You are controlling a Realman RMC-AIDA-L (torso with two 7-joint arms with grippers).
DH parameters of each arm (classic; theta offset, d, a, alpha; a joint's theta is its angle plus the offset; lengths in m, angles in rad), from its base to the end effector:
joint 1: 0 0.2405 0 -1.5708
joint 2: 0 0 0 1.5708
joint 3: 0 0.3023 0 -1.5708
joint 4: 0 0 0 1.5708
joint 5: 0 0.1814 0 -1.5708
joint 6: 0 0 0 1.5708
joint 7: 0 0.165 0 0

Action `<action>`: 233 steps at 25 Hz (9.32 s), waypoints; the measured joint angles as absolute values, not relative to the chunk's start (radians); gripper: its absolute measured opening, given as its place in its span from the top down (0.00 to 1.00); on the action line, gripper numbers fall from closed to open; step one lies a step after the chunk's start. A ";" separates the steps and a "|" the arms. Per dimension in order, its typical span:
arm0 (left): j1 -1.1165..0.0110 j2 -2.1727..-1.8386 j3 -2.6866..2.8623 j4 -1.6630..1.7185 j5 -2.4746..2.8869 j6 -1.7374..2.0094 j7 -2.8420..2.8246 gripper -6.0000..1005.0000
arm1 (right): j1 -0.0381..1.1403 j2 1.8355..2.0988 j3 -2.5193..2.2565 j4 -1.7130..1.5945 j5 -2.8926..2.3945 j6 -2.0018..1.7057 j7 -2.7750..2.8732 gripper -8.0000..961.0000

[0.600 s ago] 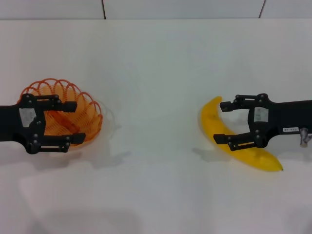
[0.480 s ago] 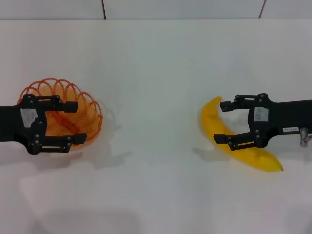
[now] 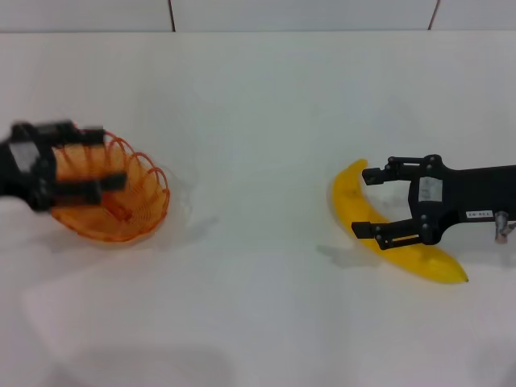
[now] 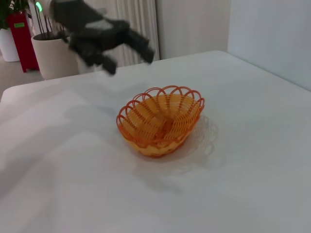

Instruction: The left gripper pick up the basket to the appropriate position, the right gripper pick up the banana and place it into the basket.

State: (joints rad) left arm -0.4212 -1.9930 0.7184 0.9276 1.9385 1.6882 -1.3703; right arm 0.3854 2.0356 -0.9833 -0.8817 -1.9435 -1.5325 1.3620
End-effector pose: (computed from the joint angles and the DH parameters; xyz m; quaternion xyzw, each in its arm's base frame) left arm -0.2883 0.3234 0.0305 -0.9558 -0.1202 -0.1993 0.1795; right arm 0.2938 0.3069 -0.0307 -0.9736 0.1294 0.1427 0.1225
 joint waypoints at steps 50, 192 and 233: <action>-0.603 -1.936 0.738 0.832 2.394 1.225 -1.785 0.32 | 0.424 2.039 -0.991 -0.849 -1.983 -1.531 1.396 0.08; -0.654 -2.028 0.808 0.426 1.911 0.942 -1.426 0.77 | 0.456 2.037 -1.045 -0.848 -1.985 -1.540 1.443 0.08; -0.376 -2.031 0.818 0.577 1.683 1.328 -0.994 0.10 | 0.445 2.041 -1.039 -0.855 -1.952 -1.535 1.420 0.08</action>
